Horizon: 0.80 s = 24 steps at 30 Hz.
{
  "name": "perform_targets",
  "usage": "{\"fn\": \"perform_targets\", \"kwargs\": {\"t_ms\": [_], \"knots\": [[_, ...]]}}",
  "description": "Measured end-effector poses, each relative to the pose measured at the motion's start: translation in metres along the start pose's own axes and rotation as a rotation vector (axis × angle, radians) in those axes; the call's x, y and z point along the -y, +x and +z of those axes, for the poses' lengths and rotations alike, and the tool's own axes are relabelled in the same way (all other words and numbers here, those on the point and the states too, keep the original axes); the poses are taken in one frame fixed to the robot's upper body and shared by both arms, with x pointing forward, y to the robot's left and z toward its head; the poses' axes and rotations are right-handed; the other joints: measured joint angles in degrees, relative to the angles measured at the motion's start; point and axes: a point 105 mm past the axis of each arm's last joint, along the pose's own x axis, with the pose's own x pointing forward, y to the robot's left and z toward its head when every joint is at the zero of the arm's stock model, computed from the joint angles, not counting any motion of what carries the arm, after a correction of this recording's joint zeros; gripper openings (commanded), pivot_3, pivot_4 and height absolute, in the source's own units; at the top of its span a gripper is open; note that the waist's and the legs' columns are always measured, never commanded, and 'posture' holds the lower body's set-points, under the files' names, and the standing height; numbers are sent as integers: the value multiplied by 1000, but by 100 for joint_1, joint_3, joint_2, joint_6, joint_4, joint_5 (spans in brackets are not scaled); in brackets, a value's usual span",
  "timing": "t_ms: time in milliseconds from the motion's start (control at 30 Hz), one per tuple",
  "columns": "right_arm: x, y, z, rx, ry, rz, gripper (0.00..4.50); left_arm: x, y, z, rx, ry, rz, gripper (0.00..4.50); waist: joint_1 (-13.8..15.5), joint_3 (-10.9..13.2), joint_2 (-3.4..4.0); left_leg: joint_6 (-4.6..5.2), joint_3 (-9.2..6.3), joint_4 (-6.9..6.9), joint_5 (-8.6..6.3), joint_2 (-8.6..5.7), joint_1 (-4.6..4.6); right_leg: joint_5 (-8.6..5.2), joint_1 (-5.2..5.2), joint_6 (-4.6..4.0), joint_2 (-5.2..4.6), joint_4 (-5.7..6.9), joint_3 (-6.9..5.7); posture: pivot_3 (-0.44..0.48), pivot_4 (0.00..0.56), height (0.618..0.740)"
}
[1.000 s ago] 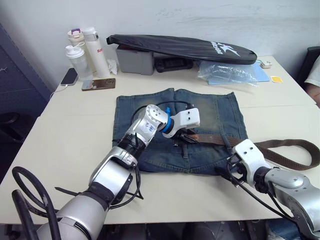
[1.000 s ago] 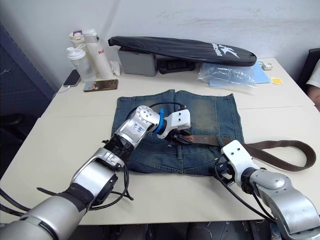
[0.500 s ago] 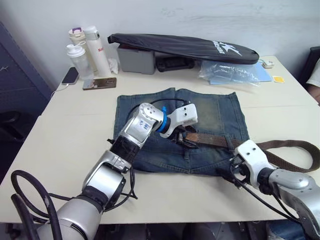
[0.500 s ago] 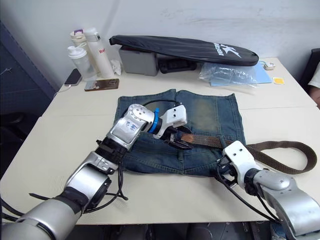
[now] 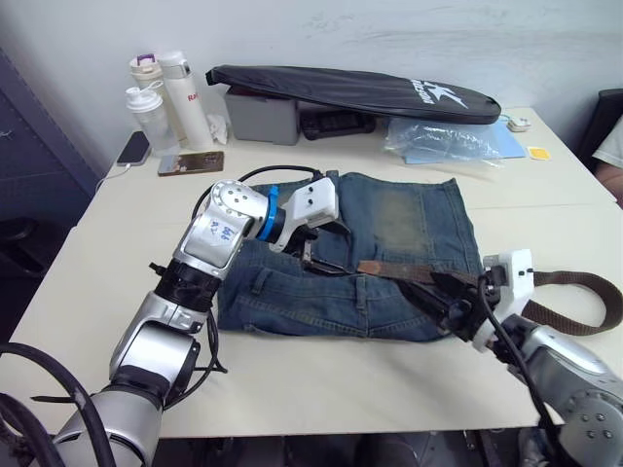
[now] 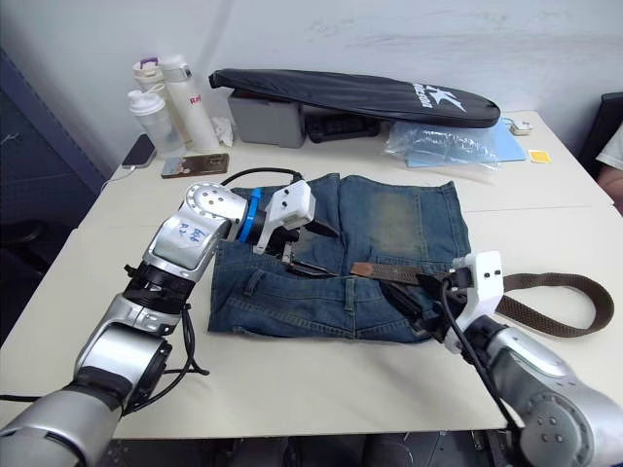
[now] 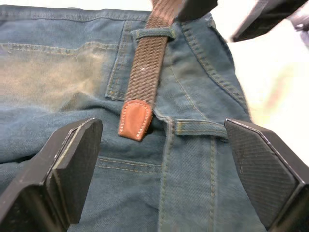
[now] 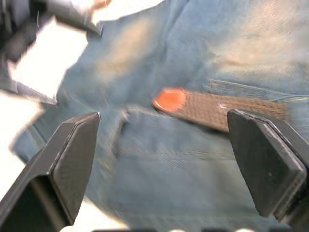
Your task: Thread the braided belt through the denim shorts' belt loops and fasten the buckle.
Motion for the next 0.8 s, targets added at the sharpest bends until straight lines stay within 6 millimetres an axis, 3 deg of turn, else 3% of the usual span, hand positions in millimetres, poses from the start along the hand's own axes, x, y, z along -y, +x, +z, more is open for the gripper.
{"fn": "perform_targets", "kwargs": {"t_ms": [133,300,433,800], "knots": [[0,8,-9,79,278,15,4500,-6,-20,6,49,14,81,4437,-42,-26,34,-1,1,-3,-1,-4,-46,17,-48,-27,-1,44,9,0,150,622],[11,10,-11,151,480,-28,4500,-15,-39,12,60,49,179,4437,-118,-40,39,10,6,7,-8,-21,-51,27,-63,-39,-8,89,27,0,150,622],[21,11,-14,188,619,-89,4500,-15,-40,6,55,27,207,4437,-140,-41,37,30,3,16,-19,-15,-50,26,-74,-38,4,110,67,0,150,622],[13,33,-29,161,786,-89,4500,-13,-40,10,61,35,223,4437,-258,-42,32,33,-6,30,-18,-5,-48,25,-78,-37,52,116,161,0,150,622]]}}
